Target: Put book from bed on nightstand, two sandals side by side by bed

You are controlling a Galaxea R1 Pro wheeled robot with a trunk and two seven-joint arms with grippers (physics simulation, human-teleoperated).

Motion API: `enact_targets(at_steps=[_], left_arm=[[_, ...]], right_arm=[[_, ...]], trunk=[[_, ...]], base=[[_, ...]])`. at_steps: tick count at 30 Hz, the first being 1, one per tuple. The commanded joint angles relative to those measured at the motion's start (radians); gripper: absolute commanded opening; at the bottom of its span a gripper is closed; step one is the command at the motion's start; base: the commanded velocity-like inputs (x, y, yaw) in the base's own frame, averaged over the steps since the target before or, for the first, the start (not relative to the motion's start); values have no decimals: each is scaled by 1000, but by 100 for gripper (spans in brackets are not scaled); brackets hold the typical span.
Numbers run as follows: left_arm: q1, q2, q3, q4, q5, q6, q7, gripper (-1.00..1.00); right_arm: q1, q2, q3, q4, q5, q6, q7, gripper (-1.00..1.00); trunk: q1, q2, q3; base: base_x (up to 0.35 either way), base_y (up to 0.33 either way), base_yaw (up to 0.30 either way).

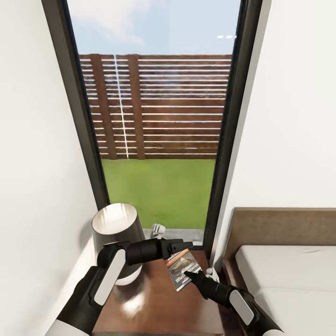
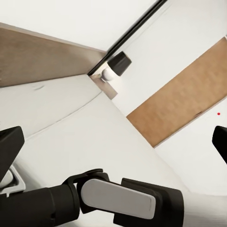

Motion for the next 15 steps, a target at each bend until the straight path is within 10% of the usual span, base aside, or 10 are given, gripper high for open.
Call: enact_targets(at_steps=[1,15], left_arm=[[-1,0,0,0,3,6,0,100],[-1,-1,2,42,2,6,10,100]], right_arm=[[-1,0,0,-1,-9,7,-2,-100],[-1,-1,0,-1,-11,7,0,-100]], trunk=[[4,-8,-4],[58,-106,-48]], base=[[0,0,0],[0,0,0]])
